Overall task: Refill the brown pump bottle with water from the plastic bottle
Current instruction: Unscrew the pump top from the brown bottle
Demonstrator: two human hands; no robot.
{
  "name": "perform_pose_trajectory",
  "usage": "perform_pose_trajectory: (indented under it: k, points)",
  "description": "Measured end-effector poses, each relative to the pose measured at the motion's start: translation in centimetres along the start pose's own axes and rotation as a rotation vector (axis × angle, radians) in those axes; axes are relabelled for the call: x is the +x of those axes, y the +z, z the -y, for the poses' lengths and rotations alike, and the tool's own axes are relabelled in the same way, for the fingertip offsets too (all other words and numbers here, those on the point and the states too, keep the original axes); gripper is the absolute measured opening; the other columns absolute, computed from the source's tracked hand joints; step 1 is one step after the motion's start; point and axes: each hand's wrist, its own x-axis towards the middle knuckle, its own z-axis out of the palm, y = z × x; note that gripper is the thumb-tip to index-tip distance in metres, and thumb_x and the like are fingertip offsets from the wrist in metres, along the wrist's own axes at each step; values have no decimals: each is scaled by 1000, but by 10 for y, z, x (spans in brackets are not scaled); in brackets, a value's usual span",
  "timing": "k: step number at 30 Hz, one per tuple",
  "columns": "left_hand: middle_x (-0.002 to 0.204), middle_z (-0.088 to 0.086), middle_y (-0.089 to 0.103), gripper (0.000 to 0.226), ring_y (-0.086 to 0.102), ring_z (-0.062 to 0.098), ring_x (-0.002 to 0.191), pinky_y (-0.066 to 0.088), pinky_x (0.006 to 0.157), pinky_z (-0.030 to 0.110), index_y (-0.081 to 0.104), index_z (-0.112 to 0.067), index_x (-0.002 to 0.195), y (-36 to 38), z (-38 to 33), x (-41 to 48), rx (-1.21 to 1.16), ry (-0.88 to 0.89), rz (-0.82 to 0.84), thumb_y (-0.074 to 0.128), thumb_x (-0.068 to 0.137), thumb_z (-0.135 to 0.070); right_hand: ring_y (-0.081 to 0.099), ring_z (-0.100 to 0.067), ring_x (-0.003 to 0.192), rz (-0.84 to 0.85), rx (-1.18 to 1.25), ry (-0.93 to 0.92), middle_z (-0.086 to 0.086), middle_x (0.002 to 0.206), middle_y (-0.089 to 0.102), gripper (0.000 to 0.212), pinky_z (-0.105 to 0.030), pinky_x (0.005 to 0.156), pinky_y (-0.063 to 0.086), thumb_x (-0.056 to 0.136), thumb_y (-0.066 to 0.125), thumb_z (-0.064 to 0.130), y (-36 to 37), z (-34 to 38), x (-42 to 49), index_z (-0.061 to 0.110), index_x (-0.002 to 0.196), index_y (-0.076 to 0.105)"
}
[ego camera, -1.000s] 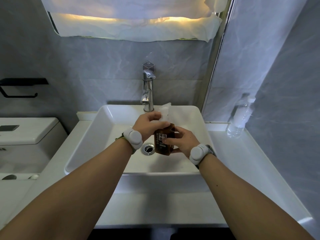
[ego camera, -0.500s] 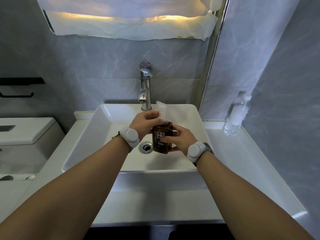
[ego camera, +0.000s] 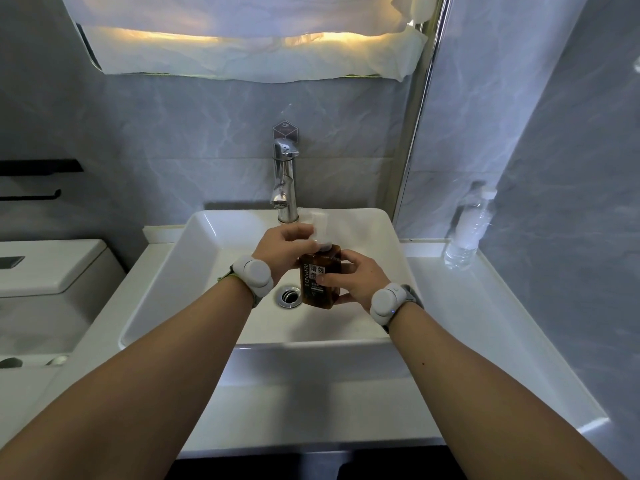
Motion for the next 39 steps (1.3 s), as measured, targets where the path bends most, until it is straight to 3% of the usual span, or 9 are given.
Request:
perform_pose_trajectory:
  k: [3,7,11,15,20,24,29,34,39]
  points:
    - [114,8,82,24,78,34,107,65,88,46,74,-12,103,-2,-1,-2,41,35,25,88,84,-10,75,-23,100,7,-7,4,6,107,80,52,-42,70,66,74,92,23,1,0,1,30,120,70]
    - [113,8,82,39,80,31,103,65,89,47,60,-13,101,-1,-6,-2,42,34,22,92,80,-9,74,-21,99,7,-16,6,10,104,79,50,-40,68,65,75,92,23,2,0,2,33,118,70]
    - [117,6,81,55,79,28,106,65,88,41,69,-16,124,-2,-5,-3,27,13,46,93,75,-18,74,-24,102,5,-24,3,6,108,79,53,-44,72,66,74,92,24,1,1,1,30,121,69]
    - [108,-2,83,40,80,22,101,65,80,30,79,-21,116,-4,-3,-3,62,36,52,92,78,-17,75,-28,103,10,-12,7,1,110,80,56,-50,76,66,73,93,22,1,1,0,28,122,68]
    - [112,6,81,51,81,25,99,67,84,39,78,-16,118,-5,-4,-1,115,58,-24,98,72,-17,75,-28,104,7,-15,3,0,111,79,56,-52,78,66,74,93,20,2,2,-1,27,124,68]
    - [113,9,81,52,80,25,101,66,88,38,77,-14,117,-2,-5,-2,156,91,-72,99,70,-17,73,-30,108,-2,-3,-2,-3,116,77,56,-52,79,66,74,93,18,2,3,-2,27,123,69]
    - [105,7,79,49,79,21,92,64,75,25,77,-16,108,0,-7,-3,191,134,-107,102,66,-18,73,-30,109,-12,-5,-6,-2,116,77,56,-54,83,65,74,93,15,2,3,-2,27,122,68]
    - [80,-15,72,46,73,8,74,61,67,20,72,-30,94,3,-9,-5,235,170,-124,103,60,-30,74,-27,107,-16,-29,-8,1,111,79,55,-48,78,66,71,95,16,2,4,-3,29,118,69]
    - [102,-4,75,54,76,15,92,62,67,19,66,-26,105,8,-12,-7,272,203,-148,99,64,-35,71,-24,106,-14,-101,-8,3,115,75,53,-38,71,66,73,94,20,4,4,-3,31,116,66]
